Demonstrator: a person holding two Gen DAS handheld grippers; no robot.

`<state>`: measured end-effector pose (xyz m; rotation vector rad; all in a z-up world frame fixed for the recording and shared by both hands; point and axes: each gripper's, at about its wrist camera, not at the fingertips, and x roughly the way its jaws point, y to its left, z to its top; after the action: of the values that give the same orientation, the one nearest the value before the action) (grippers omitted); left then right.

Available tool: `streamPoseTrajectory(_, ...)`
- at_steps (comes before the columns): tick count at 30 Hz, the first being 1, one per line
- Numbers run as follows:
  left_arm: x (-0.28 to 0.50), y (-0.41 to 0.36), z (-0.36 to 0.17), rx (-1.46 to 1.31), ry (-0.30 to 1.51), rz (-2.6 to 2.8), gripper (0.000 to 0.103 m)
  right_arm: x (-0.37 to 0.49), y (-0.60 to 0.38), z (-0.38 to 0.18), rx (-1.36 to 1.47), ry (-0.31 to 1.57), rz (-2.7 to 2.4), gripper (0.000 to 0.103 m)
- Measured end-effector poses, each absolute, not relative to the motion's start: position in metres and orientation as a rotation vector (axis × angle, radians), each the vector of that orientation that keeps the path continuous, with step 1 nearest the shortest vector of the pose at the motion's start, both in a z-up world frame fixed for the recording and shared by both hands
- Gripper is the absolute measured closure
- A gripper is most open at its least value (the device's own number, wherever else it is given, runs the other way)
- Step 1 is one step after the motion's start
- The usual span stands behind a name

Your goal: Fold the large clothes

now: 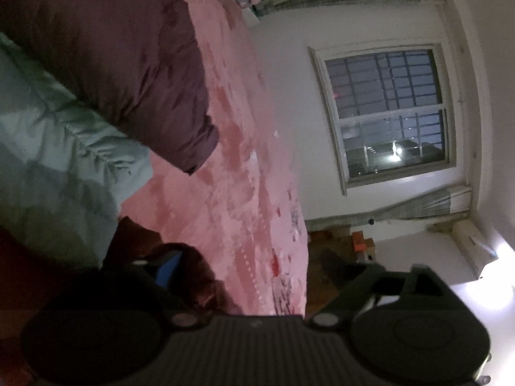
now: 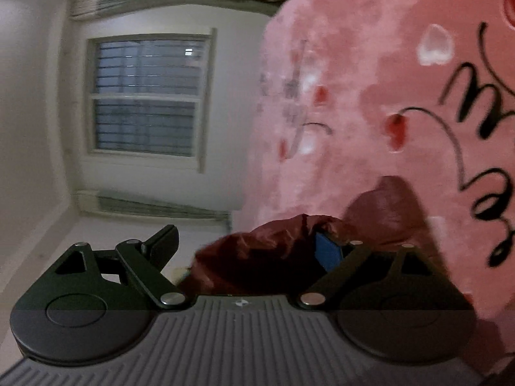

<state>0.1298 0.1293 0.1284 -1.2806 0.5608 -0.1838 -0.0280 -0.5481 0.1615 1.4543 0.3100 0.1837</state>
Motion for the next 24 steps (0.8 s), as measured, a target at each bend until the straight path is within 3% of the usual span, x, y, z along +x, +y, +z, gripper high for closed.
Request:
streamPoseTrajectory(5, 0.124, 0.135, 0.153, -1.264, 0.5, -0.188, 0.003, -0.029, -0.536, 0.183, 1.348, 0.248, 0.205, 0.0)
streamPoseTrajectory(13, 0.109, 0.137, 0.177, -1.096, 0.468, -0.185, 0.003, -0.043, -0.537, 0.19, 1.114, 0.362, -0.167, 0.0)
streamPoseTrajectory(19, 0.101, 0.102, 0.157, -0.863, 0.584, -0.232, 0.003, -0.022, -0.521, 0.186, 0.961, 0.342, -0.176, 0.0)
streamPoseTrajectory(24, 0.095, 0.07, 0.136, -0.7, 0.655, -0.247, 0.003, 0.004, -0.485, 0.179, 0.65, 0.412, -0.18, 0.0)
